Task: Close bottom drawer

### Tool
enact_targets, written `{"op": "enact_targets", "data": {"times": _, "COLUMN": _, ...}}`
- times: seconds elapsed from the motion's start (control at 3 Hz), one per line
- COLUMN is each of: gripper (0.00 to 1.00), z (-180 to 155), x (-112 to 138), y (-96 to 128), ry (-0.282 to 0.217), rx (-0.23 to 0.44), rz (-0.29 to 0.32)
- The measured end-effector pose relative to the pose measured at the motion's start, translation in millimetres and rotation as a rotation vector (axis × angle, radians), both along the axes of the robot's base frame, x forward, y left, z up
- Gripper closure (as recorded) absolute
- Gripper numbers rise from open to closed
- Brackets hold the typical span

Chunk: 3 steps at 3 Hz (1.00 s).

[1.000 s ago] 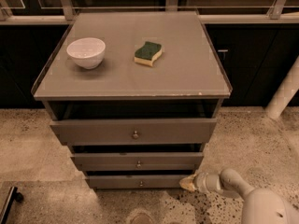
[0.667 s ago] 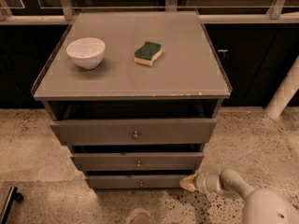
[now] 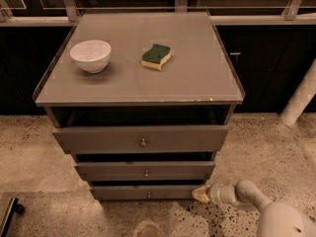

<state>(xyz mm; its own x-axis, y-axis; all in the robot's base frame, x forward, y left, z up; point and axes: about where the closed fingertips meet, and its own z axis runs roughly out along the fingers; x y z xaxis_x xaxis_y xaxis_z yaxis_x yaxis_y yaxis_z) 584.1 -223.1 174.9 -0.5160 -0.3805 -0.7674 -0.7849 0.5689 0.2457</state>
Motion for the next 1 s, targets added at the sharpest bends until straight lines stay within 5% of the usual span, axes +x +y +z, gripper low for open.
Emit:
{"op": "enact_targets", "data": {"times": 0.67, "gripper": 0.7, "z": -0.1, "x": -0.1, "y": 0.2, "ry": 0.0, "rx": 0.0, "rz": 0.0}}
{"op": "enact_targets", "data": {"times": 1.0, "gripper": 0.47, "z": 1.0, "x": -16.8, "y": -5.6, "ry": 0.032, "rx": -0.009, "rz": -0.003}}
